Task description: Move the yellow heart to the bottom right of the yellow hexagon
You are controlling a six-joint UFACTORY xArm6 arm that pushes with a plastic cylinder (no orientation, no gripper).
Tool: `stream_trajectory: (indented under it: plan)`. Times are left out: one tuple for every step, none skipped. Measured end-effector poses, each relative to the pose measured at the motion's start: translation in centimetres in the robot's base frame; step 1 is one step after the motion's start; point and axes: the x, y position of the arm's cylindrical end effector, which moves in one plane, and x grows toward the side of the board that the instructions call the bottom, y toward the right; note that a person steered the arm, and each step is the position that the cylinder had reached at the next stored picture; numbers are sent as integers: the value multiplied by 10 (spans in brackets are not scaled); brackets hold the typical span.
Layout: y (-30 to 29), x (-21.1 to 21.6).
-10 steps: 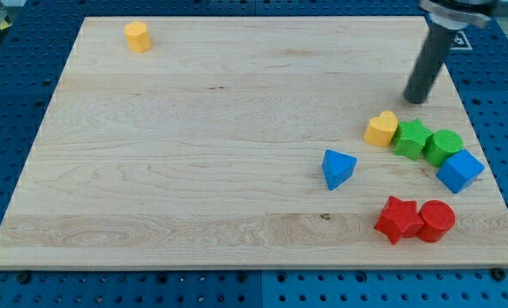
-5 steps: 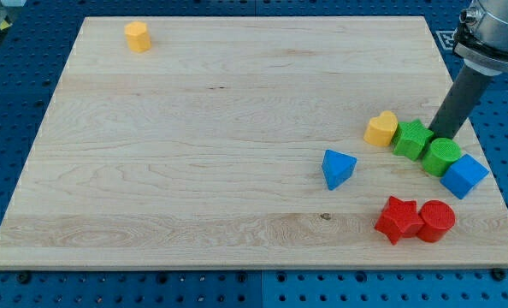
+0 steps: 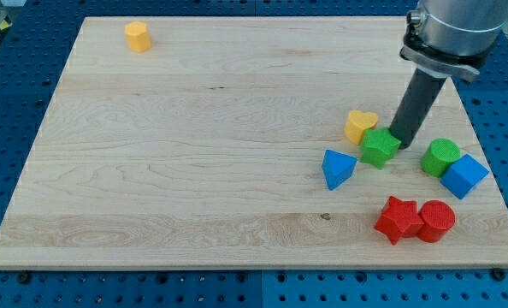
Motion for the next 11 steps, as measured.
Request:
stream_trajectory:
  plan:
    - [-29, -10]
    - [-38, -18]
    - [-38, -22]
    - [-47, -39]
    - [-50, -44]
    - [-64, -44]
    - [-76, -44]
    - [-80, -44]
    - [-104, -42]
    - [-114, -52]
    - [-110, -67]
